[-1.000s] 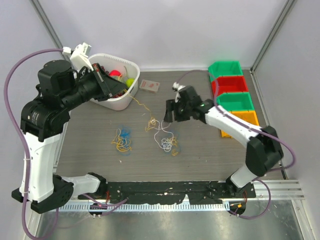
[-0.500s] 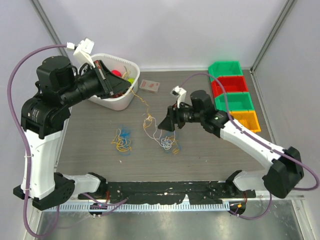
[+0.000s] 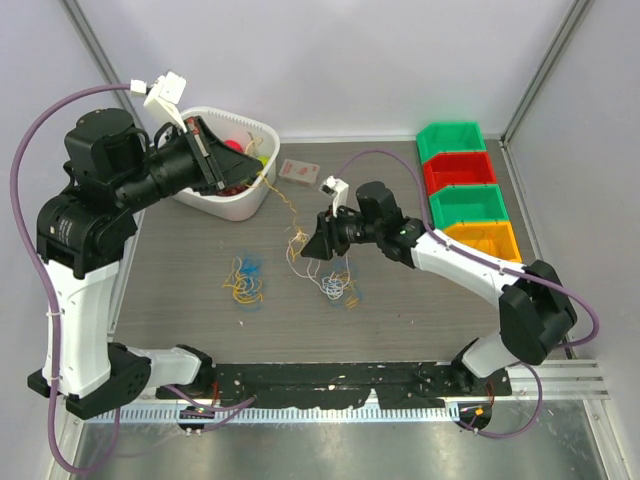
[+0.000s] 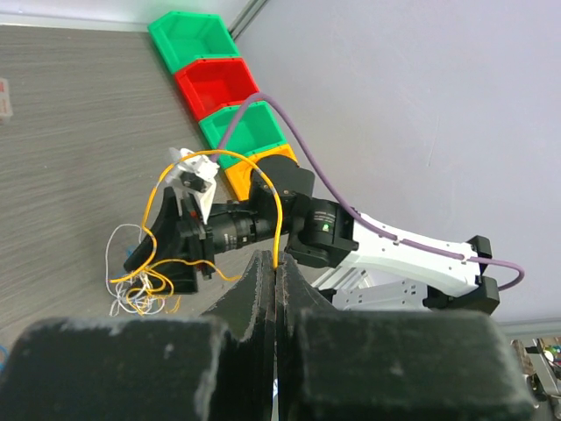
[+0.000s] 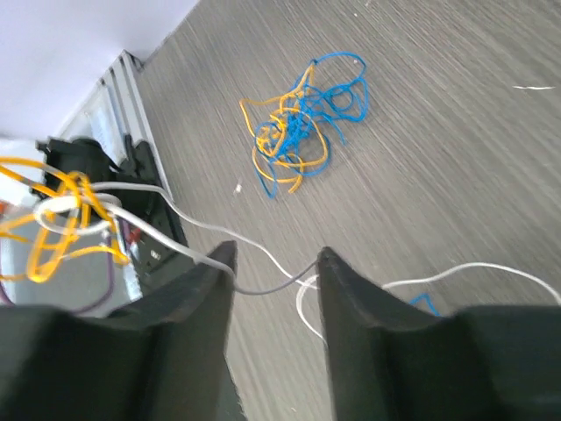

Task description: Untangle the cables

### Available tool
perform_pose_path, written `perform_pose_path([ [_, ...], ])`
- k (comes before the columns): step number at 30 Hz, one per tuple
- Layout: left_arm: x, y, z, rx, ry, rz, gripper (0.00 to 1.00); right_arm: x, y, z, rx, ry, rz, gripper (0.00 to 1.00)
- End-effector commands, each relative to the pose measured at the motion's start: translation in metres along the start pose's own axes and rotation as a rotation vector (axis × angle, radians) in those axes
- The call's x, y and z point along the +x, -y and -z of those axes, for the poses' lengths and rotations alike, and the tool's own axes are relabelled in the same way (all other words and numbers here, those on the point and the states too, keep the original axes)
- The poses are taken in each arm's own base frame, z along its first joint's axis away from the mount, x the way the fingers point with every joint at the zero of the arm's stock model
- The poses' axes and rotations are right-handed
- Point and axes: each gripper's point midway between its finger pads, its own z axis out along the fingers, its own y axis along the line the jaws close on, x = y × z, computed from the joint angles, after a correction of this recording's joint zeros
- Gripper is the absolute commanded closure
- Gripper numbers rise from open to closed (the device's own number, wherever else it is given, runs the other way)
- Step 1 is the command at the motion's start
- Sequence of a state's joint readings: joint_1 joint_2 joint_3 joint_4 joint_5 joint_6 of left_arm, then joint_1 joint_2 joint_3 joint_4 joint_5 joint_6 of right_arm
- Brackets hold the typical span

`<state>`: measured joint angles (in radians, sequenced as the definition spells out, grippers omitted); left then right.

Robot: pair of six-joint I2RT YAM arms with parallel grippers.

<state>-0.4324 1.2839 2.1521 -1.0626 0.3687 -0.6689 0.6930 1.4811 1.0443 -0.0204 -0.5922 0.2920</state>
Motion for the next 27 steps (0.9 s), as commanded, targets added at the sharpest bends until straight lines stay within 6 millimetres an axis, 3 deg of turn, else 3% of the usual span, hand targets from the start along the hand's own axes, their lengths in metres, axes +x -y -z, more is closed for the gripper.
perform_pose_path([
  [1, -0.011, 0.019, 0.010, 0.074, 0.045, -0.054, 1.00, -0.042, -0.017, -0.010, -0.022, 0.124, 0.077, 0.66],
  [2, -0.014, 0.020, 0.012, 0.070, 0.060, -0.062, 1.00, -0.045, -0.016, -0.009, -0.007, 0.139, 0.069, 0.84],
  [4, -0.025, 0.021, 0.018, 0.054, 0.114, -0.088, 1.00, -0.035, 0.004, -0.008, 0.093, 0.153, 0.013, 0.99],
  [7, -0.058, 0.025, 0.046, -0.002, 0.294, -0.145, 1.00, 0.001, 0.056, 0.004, 0.347, 0.149, -0.074, 0.99],
  [11, -0.106, 0.026, 0.104, -0.114, 0.600, -0.188, 1.00, 0.054, 0.099, 0.026, 0.555, 0.102, -0.212, 0.99],
  [12, -0.115, 0.026, 0.124, -0.142, 0.682, -0.191, 1.00, 0.057, 0.103, 0.031, 0.574, 0.109, -0.235, 0.99],
  [13, -0.122, 0.027, 0.134, -0.154, 0.727, -0.200, 1.00, 0.069, 0.111, 0.036, 0.611, 0.088, -0.251, 0.99],
  [14, -0.125, 0.027, 0.144, -0.171, 0.762, -0.204, 1.00, 0.068, 0.120, 0.043, 0.659, 0.114, -0.261, 0.99],
  [15, -0.128, 0.026, 0.149, -0.182, 0.779, -0.208, 1.00, 0.080, 0.124, 0.049, 0.689, 0.085, -0.273, 0.99],
  [22, -0.137, 0.012, 0.165, -0.283, 0.848, -0.198, 1.00, 0.088, 0.148, 0.074, 0.769, 0.066, -0.303, 0.99],
  [27, -0.156, 0.020, 0.195, -0.320, 0.968, -0.219, 1.00, 0.111, 0.168, 0.089, 0.852, -0.018, -0.344, 0.99],
])
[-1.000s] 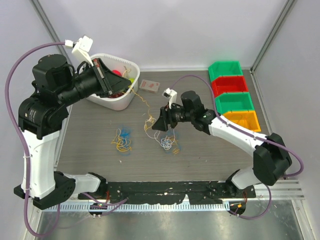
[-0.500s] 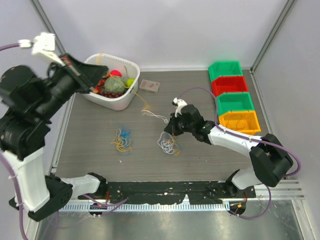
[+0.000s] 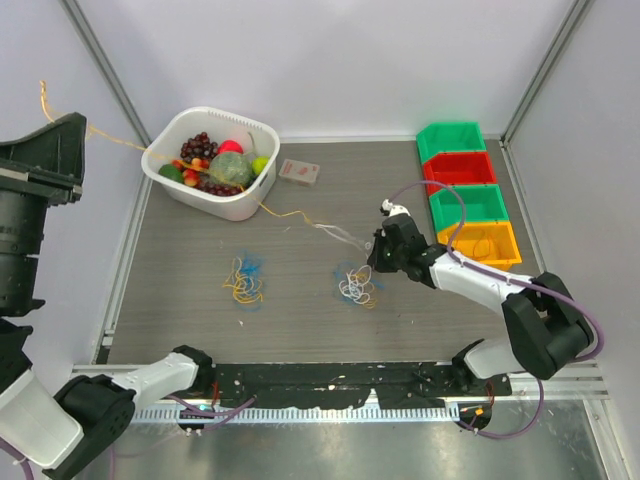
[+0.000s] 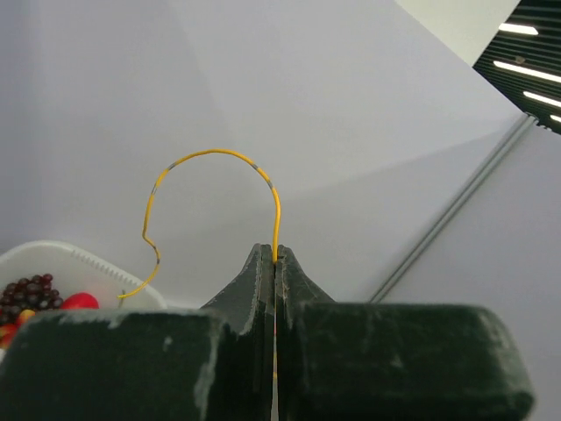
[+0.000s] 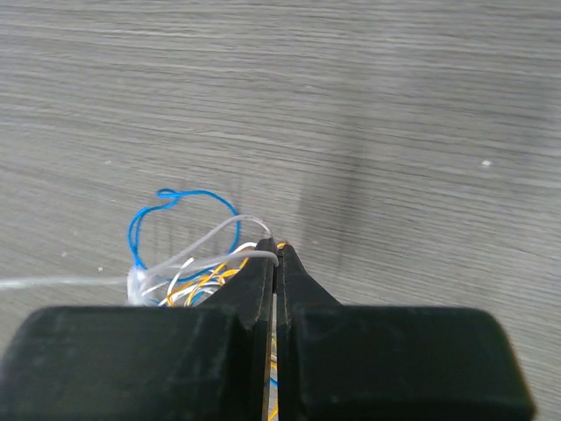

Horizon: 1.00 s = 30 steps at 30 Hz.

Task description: Untangle the cables

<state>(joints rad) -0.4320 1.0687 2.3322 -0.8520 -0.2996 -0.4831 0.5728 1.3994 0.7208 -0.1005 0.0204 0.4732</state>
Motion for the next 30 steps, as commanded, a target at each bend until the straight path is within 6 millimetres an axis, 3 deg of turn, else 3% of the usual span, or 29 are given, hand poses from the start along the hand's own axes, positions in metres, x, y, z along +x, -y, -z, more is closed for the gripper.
perform_pose_path([
  [1, -0.033, -0.009, -0.012, -0.082, 0.138, -0.043, 1.00, 0.004, 0.025, 0.000, 0.097, -0.024, -0.007, 0.99],
  [4, -0.063, -0.012, -0.005, -0.109, 0.246, -0.052, 1.00, 0.013, 0.037, -0.006, 0.137, -0.048, -0.014, 0.99],
  [8, -0.084, -0.010, -0.002, -0.116, 0.324, -0.071, 1.00, 0.024, 0.045, -0.015, 0.156, -0.082, -0.013, 0.99],
  [10, -0.083, -0.008, -0.006, -0.110, 0.322, -0.073, 1.00, 0.026, 0.043, -0.016, 0.138, -0.094, -0.013, 0.99],
  [12, -0.069, -0.004, -0.016, -0.089, 0.280, -0.053, 1.00, 0.015, 0.030, -0.012, 0.088, -0.082, -0.003, 0.99],
  [14, -0.039, -0.001, -0.029, -0.065, 0.187, -0.007, 1.00, 0.003, 0.023, 0.003, 0.083, -0.098, 0.017, 0.92],
  [15, -0.020, 0.004, -0.037, -0.036, 0.128, 0.016, 1.00, -0.007, 0.012, 0.013, 0.041, -0.093, 0.029, 0.78],
  [18, 0.046, 0.011, -0.058, 0.016, -0.069, 0.081, 1.00, -0.047, -0.004, 0.055, 0.038, -0.052, 0.073, 0.54],
  [19, 0.068, 0.012, -0.063, 0.023, -0.134, 0.099, 1.00, -0.055, 0.002, 0.063, 0.081, -0.039, 0.102, 0.51],
  [20, 0.087, 0.013, -0.067, 0.029, -0.190, 0.123, 1.00, -0.064, 0.001, 0.077, 0.099, -0.056, 0.129, 0.39],
  [21, 0.106, 0.016, -0.070, 0.045, -0.248, 0.146, 1.00, -0.068, 0.004, 0.083, 0.128, -0.058, 0.142, 0.35],
  [24, 0.155, 0.023, -0.080, 0.089, -0.406, 0.191, 1.00, -0.087, 0.002, 0.116, 0.155, -0.044, 0.173, 0.32],
  [26, 0.184, 0.028, -0.082, 0.114, -0.513, 0.218, 1.00, -0.100, -0.011, 0.133, 0.105, -0.009, 0.184, 0.31],
  [30, 0.241, 0.034, -0.080, 0.134, -0.720, 0.319, 1.00, -0.128, -0.065, 0.165, -0.156, 0.096, 0.214, 0.31],
])
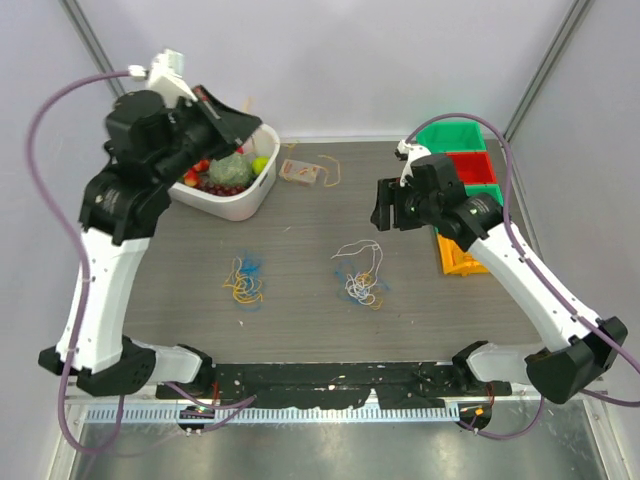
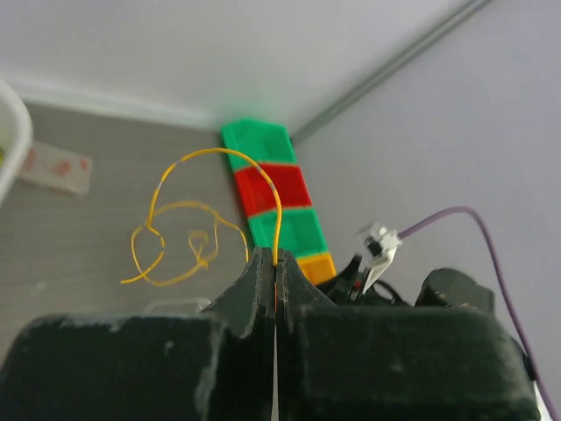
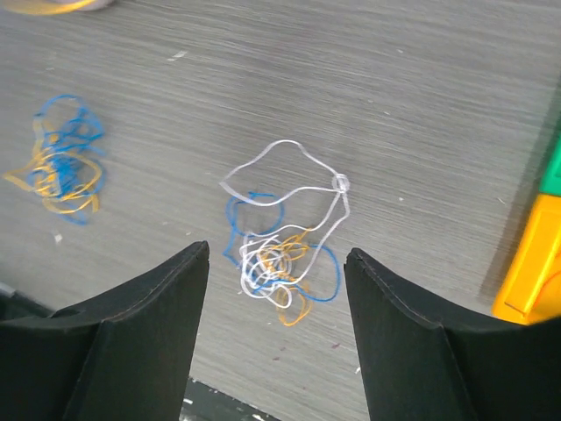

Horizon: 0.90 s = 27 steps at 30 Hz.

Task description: Untangle the cables

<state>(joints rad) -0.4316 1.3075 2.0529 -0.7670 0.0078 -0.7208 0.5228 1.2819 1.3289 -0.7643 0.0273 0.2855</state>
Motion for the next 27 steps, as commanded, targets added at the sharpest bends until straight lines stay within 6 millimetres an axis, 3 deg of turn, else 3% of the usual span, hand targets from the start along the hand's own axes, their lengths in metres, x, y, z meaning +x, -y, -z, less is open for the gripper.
perform_pose_path([
  [1, 0.054, 0.020, -0.004, 0.137, -0.246, 0.148, 1.00, -0.014, -0.042, 0.040, -0.246, 0.042, 0.059, 0.31],
  [7, 0.099, 0.022, -0.027, 0.229, -0.396, 0.307, 1.00, -0.048, -0.086, 0.073, -0.491, 0.197, 0.067, 0.30],
  [12, 0.121, 0.018, -0.032, 0.239, -0.475, 0.371, 1.00, -0.055, -0.103, 0.076, -0.586, 0.204, 0.079, 0.30],
  [18, 0.133, 0.016, -0.029, 0.232, -0.531, 0.385, 1.00, -0.053, -0.125, 0.072, -0.741, 0.201, 0.125, 0.30],
  [24, 0.139, 0.016, -0.026, 0.233, -0.570, 0.404, 1.00, -0.060, -0.122, 0.062, -0.719, 0.271, 0.133, 0.31],
  [27, 0.139, 0.016, -0.025, 0.232, -0.574, 0.408, 1.00, -0.070, -0.125, 0.067, -0.725, 0.317, 0.145, 0.32],
])
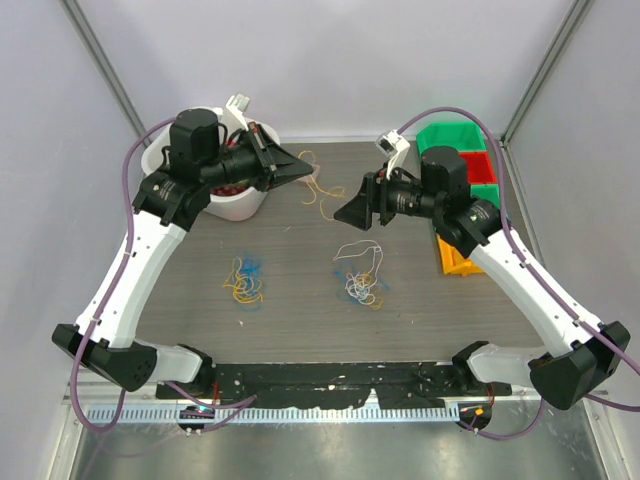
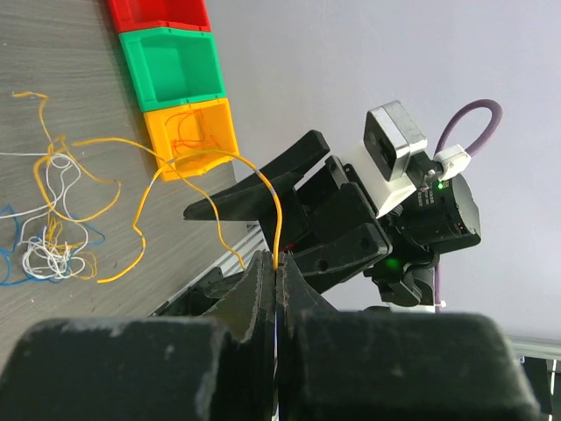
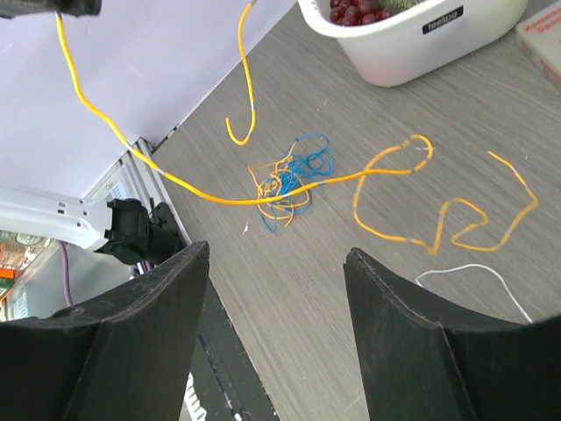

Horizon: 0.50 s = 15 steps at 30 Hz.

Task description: Untangle the cables

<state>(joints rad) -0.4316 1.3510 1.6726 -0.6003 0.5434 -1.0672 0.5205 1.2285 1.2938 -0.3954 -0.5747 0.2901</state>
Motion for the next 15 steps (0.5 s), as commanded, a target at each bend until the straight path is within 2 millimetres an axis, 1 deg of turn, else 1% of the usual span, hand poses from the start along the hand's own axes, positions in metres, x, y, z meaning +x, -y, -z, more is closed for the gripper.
perform_pose_path([
  [1, 0.003, 0.014, 0.005, 0.059, -0.021, -0.011, 1.00, -0.035, -0.017, 0.002, -0.053, 0.124, 0.093, 0.32],
  [6, 0.003, 0.012, 0.003, 0.052, -0.025, 0.016, 1.00, -0.040, -0.026, 0.003, -0.052, 0.114, 0.157, 0.32],
  [10, 0.005, 0.008, 0.001, 0.041, -0.032, 0.044, 1.00, -0.046, -0.041, 0.007, -0.089, 0.113, 0.204, 0.32],
  [12, 0.007, 0.007, 0.002, 0.040, -0.036, 0.051, 1.00, -0.048, -0.046, 0.005, -0.102, 0.116, 0.215, 0.32],
  [15, 0.009, 0.006, 0.003, 0.038, -0.041, 0.060, 1.00, -0.049, -0.052, -0.002, -0.122, 0.112, 0.228, 0.32],
])
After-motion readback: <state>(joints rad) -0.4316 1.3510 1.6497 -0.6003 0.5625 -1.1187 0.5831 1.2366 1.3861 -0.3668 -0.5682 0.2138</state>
